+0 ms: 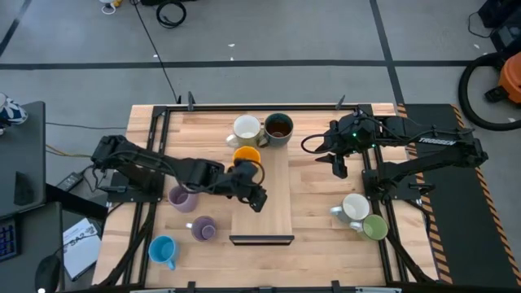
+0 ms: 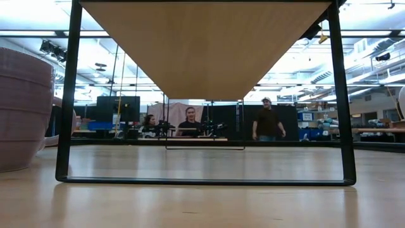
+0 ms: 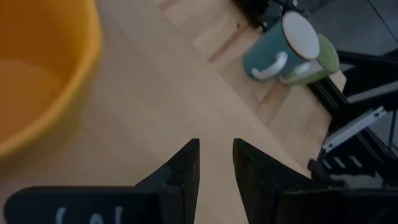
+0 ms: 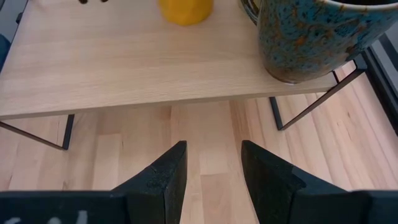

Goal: Place coffee mugs
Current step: Put the yellow mug on the shelf

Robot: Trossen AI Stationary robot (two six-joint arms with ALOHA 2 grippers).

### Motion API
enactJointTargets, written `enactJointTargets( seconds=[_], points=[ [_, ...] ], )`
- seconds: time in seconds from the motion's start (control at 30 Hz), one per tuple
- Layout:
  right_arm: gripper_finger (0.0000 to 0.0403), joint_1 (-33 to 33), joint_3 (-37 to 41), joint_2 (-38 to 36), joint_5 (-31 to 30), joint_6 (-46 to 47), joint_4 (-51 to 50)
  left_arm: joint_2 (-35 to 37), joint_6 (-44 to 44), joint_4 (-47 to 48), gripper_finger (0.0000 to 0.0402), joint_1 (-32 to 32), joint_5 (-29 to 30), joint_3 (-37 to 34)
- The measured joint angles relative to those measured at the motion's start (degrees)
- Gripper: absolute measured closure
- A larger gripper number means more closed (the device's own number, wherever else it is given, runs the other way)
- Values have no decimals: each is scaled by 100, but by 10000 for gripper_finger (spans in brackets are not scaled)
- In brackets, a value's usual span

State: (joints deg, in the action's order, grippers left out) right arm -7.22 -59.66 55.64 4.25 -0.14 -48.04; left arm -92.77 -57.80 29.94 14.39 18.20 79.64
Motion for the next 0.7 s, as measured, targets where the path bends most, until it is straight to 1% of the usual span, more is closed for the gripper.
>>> enactJointTargets(
  seconds=[0.13,0.43,0.6,0.7],
  points=[
    [245,-2,0,0,-3,0,-2,0,0,-6,299,-77,246,0],
    [245,0,0,0,-4,0,-3,5,-2,-11,299,-132,254,0],
    [245,-1,0,9,57,3,3,87,34,24,299,-47,-22,-2],
    [245,0,0,43,319,51,120,265,83,68,299,-24,-372,-2]
  ],
)
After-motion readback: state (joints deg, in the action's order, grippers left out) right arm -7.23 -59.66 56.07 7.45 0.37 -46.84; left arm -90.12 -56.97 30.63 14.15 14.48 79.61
